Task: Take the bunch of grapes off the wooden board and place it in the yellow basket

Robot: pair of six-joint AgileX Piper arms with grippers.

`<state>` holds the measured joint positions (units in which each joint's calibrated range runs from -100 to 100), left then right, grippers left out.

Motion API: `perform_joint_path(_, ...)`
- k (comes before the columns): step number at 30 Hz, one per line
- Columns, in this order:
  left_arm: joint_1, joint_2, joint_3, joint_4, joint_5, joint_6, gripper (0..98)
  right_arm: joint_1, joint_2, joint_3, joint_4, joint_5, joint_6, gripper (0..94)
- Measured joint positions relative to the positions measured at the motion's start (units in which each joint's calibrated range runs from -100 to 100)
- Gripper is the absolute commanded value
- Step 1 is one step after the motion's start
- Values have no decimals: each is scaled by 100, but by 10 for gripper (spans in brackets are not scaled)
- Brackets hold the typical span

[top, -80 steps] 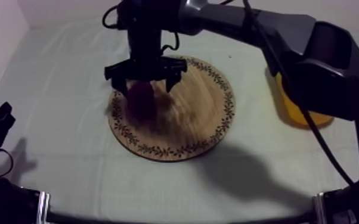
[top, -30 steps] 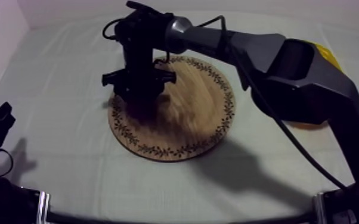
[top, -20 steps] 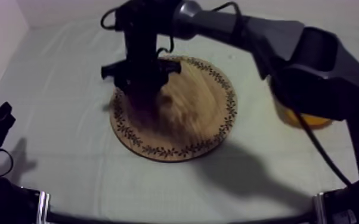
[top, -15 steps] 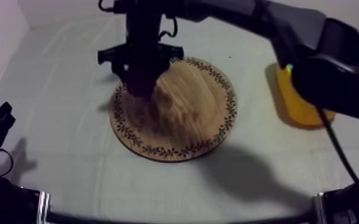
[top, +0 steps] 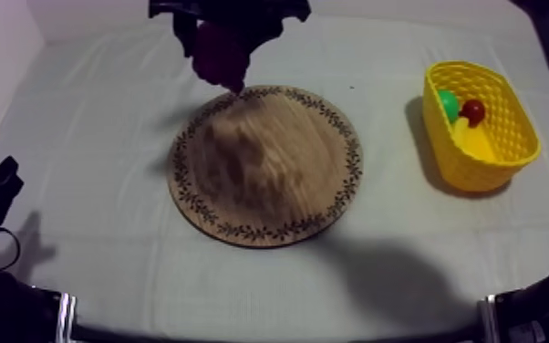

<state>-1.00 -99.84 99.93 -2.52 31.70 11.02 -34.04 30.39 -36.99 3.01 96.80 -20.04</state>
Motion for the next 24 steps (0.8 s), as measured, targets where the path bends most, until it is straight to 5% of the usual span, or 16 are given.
perform_joint_path(12, 0, 0, 0, 0, 0, 0, 0, 415, -1024, 1529, 105, -387, 244, 309)
perform_joint_path(24, 0, 0, 0, 0, 0, 0, 0, 1525, -2230, 3905, 480, -962, 901, 314)
